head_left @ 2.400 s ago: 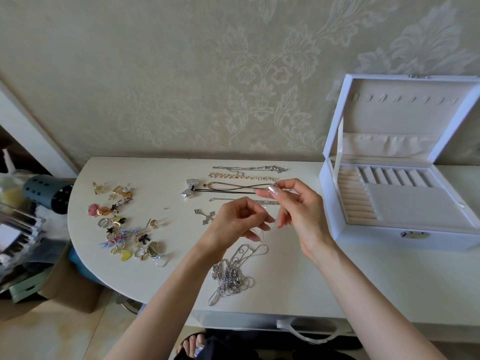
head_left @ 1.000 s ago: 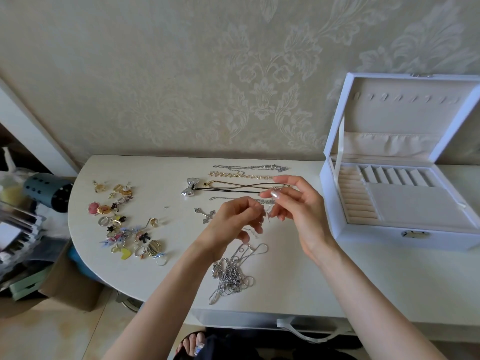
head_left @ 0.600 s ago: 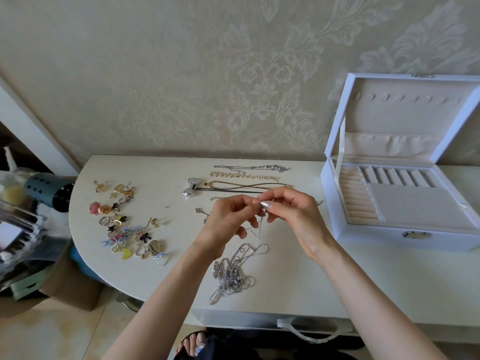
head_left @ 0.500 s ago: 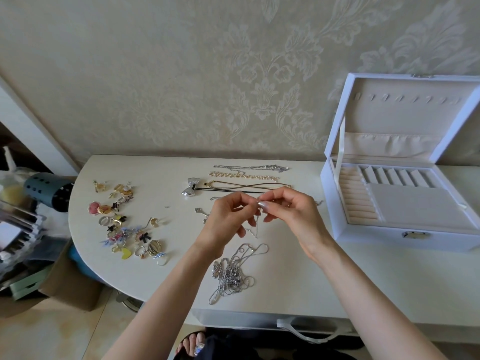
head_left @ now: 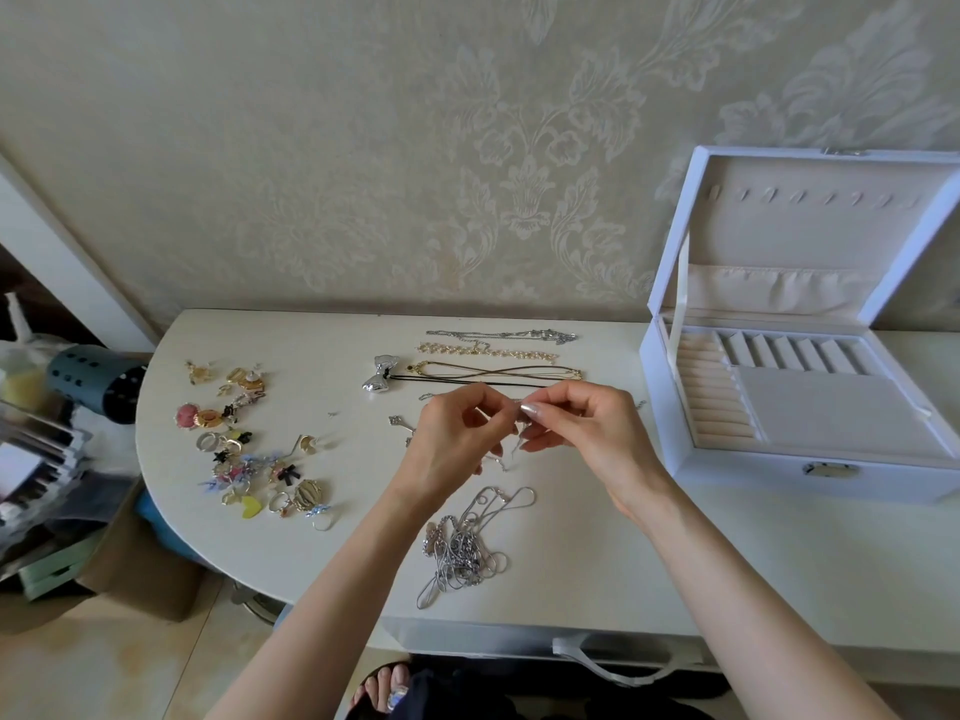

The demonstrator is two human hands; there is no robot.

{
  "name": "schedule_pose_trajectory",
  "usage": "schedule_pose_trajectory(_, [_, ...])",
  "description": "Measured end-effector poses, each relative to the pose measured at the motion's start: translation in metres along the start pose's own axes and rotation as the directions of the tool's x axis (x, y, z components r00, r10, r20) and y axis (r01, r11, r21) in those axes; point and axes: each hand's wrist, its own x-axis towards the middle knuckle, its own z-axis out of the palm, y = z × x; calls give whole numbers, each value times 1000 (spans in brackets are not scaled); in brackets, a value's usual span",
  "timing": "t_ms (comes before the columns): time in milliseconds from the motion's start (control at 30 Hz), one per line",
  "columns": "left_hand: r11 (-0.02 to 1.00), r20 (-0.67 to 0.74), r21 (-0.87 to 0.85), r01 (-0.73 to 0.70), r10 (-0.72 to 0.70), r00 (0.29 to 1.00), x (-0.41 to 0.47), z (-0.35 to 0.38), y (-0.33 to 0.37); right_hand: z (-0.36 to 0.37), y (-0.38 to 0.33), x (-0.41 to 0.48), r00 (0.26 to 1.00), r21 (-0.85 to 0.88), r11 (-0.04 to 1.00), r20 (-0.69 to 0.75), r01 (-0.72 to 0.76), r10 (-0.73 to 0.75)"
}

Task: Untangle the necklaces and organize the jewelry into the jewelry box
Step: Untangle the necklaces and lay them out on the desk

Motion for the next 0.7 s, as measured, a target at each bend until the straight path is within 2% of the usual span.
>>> schedule_pose_trajectory(333, [992, -28, 116, -45, 48, 998, 1, 2, -1, 5, -2, 0, 999, -130, 991, -7, 33, -34])
schedule_pose_trajectory(700, [971, -148, 228, -69, 104, 983, 2, 3, -1, 5, -1, -1, 1000, -100, 995, 8, 12, -11])
